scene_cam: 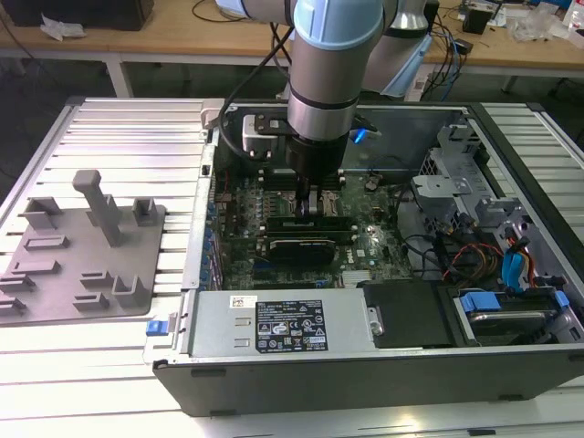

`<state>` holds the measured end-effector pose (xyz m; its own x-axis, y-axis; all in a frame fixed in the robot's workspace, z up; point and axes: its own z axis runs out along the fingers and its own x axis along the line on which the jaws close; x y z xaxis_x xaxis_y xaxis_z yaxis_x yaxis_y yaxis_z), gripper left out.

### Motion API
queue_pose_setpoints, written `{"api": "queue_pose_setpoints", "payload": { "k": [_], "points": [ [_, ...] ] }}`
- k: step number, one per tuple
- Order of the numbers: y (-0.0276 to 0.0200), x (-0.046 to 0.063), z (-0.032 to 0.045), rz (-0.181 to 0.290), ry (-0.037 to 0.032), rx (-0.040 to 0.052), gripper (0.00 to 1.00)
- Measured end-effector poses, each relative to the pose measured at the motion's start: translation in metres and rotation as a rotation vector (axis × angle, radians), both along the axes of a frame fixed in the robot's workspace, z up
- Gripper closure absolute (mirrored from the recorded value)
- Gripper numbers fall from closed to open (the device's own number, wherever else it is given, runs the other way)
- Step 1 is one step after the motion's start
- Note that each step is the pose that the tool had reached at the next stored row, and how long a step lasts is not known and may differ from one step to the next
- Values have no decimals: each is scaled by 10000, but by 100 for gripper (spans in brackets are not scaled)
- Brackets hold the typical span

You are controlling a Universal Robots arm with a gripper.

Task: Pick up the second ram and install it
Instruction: 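Insert the second ram into the second slot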

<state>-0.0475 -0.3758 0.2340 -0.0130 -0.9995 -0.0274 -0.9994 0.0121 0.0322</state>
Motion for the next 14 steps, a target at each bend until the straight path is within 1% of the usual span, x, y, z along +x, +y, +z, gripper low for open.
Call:
{"api": "queue_pose_setpoints", "payload": {
  "k": [6,8,10,14],
  "points": [
    [0,1,-12,1,-1,-1,90],
    [0,1,-32,1,-1,-1,90],
    [0,1,-35,0,0,0,90],
    [1,1,-90,1,-2,1,90]
  ]
}}
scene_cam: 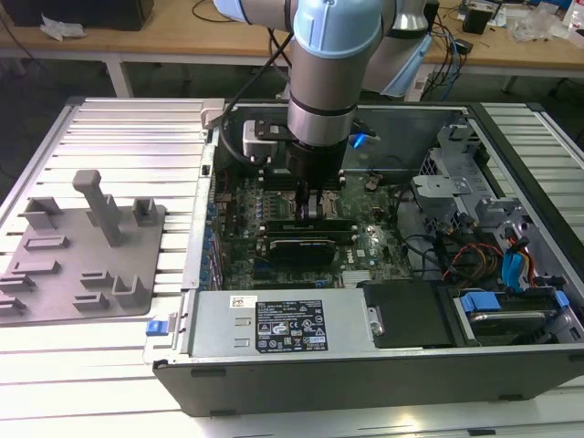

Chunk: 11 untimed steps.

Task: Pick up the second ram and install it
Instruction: 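Insert the second ram into the second slot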

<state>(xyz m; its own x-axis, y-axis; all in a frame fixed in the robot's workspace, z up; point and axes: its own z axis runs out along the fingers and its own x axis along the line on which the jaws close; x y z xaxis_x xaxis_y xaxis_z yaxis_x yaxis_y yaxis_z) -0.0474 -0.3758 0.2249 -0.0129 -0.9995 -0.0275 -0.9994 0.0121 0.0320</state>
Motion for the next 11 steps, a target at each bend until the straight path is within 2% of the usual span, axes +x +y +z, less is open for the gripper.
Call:
{"api": "queue_pose_setpoints", "payload": {
  "k": [6,7,9,11],
  "points": [
    [0,0,-27,-1,-2,7,89],
    [0,0,-26,0,0,1,83],
    [-1,-1,-25,0,2,-2,83],
    [-1,0,54,0,1,-1,83]
  ]
}}
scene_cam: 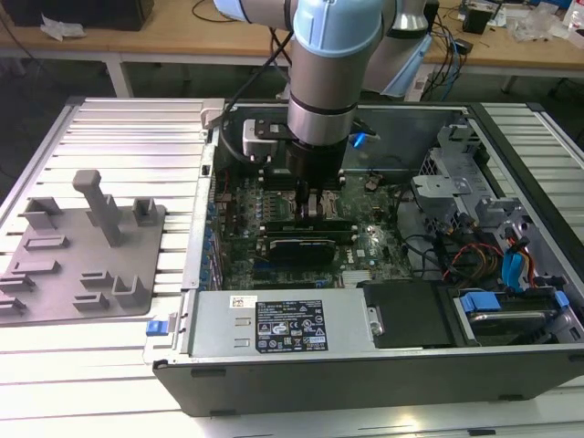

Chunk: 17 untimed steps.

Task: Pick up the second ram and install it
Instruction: 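Insert the second ram into the second slot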

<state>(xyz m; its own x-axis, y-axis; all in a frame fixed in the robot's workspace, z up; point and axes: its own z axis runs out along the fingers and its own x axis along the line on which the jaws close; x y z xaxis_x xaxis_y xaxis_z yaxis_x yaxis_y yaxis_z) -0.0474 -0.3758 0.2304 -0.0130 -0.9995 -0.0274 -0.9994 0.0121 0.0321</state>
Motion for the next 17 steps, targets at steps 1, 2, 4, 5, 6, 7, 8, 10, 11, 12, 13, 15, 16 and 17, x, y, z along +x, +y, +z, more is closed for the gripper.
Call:
{"api": "queue_pose_setpoints", "payload": {
  "k": [1,2,4,5,6,7,8,10,11,12,13,15,16,17],
  "points": [
    [0,0,36,0,-1,1,83],
    [1,0,101,1,0,-1,83],
    [7,0,275,0,-1,0,83],
    [7,0,296,0,-1,0,83],
    [7,0,296,0,-2,0,83],
    [7,0,296,0,-1,-1,83],
    [7,0,296,0,-1,-2,84],
    [7,0,296,0,-1,-2,92],
    [7,0,296,0,0,-2,92],
    [7,0,296,0,-1,-2,92],
    [7,9,297,-1,1,-4,92],
    [6,128,296,1,0,-3,92],
    [7,161,296,0,0,-2,92],
    [7,163,296,-1,-1,-2,92]
  ]
}}
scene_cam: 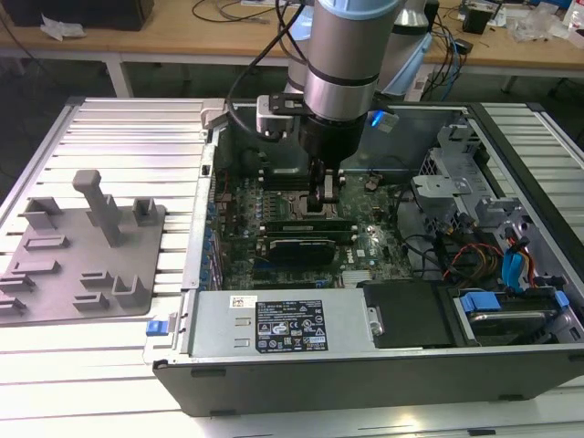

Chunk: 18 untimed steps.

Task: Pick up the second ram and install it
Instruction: 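Insert the second ram into the second slot, then press down the second ram until it locks into place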

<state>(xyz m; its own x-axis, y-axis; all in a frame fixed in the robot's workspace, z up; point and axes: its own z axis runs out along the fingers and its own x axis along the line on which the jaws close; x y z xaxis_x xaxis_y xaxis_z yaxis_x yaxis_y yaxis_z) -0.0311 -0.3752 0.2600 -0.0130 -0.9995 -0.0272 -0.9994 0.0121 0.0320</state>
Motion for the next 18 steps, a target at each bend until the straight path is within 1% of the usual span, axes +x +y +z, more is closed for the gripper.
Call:
{"api": "queue_pose_setpoints", "payload": {
  "k": [14,15,17,18],
  "points": [
    [0,10,0,1,0,1,92],
    [0,24,0,3,2,1,92],
    [0,128,-2,0,1,1,92],
    [0,218,-2,0,1,1,92]
  ]
}}
